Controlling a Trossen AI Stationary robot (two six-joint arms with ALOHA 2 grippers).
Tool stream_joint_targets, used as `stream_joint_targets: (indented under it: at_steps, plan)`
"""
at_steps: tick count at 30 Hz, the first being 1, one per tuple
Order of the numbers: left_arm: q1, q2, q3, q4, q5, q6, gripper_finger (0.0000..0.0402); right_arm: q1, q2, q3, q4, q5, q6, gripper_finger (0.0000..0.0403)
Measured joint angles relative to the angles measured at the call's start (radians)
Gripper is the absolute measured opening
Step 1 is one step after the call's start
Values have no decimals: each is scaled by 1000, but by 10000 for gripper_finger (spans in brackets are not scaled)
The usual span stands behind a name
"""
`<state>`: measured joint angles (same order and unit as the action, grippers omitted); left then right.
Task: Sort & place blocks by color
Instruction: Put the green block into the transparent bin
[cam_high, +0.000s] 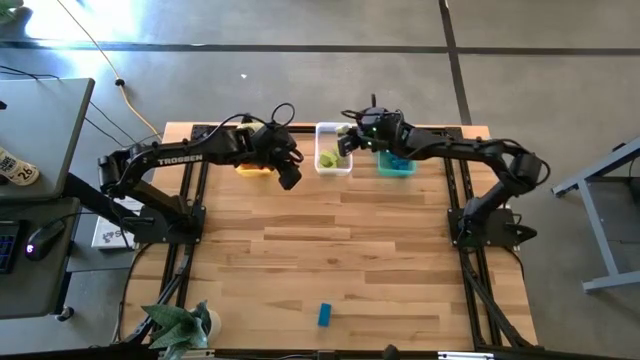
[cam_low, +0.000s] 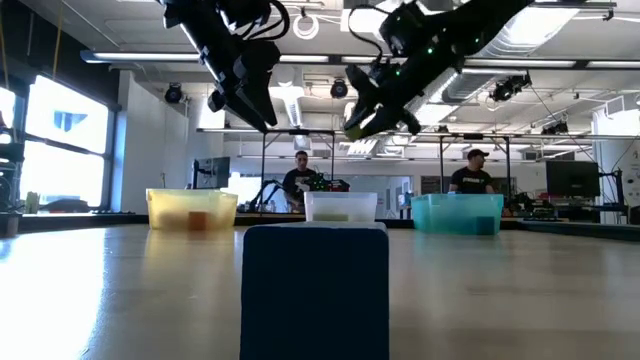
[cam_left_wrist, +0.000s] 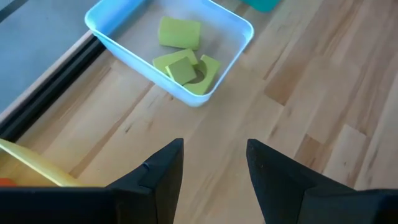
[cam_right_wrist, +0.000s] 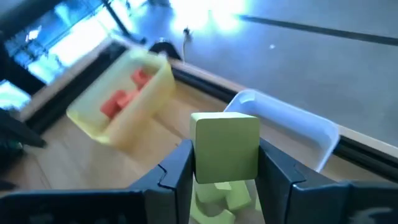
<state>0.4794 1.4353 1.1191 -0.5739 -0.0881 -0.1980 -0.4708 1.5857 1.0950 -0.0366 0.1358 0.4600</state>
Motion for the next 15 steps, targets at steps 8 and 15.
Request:
stream_joint_targets:
  at_steps: [8,15]
  plan:
    - [-54,0,0,0,1,-84,165,-22,149,0,17,-147,-52,112]
    - [-101,0,0,0,1,-253,165,-13,210,0,-7,-197,-61,112]
